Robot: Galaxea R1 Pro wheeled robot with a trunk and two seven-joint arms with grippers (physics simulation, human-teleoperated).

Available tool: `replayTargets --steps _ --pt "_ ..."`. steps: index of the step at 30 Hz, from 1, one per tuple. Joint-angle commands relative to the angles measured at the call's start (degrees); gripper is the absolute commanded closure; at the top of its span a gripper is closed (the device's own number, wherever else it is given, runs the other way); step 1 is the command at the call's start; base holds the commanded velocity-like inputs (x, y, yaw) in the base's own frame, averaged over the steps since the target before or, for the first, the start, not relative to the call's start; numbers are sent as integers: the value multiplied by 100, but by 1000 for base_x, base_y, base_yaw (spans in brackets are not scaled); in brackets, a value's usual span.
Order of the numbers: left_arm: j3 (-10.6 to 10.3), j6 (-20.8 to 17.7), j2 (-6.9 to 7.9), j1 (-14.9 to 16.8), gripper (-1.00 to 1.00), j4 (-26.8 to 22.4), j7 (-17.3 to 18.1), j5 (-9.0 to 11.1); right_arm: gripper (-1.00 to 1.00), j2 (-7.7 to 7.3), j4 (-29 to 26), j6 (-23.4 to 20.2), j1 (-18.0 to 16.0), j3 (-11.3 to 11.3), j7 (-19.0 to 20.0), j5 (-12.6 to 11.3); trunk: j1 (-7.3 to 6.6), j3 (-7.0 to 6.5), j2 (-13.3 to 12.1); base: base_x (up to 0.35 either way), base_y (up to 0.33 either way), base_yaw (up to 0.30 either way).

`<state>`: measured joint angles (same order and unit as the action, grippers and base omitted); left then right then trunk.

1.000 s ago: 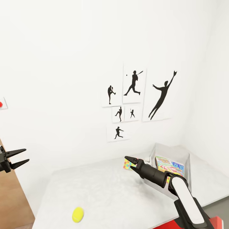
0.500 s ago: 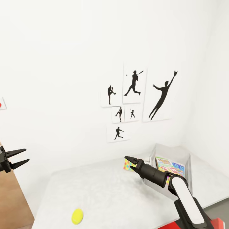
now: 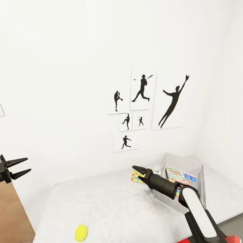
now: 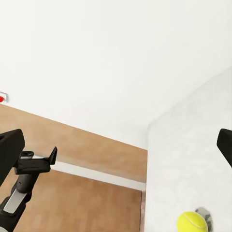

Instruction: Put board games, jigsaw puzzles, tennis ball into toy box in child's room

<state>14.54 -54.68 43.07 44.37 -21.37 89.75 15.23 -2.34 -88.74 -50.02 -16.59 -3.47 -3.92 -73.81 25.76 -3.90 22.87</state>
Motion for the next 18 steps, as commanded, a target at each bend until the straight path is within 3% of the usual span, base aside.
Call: replayTargets --steps 1,18 --pt "5 -61 0 2 -100 1 25 -12 -100 -4 -3 -8 -2 -4 -41 -45 2 3 4 2 0 0" --pt "3 -61 0 2 -100 1 25 -12 -100 8 -10 0 -2 -58 -90 -24 2 3 4 0 0 0"
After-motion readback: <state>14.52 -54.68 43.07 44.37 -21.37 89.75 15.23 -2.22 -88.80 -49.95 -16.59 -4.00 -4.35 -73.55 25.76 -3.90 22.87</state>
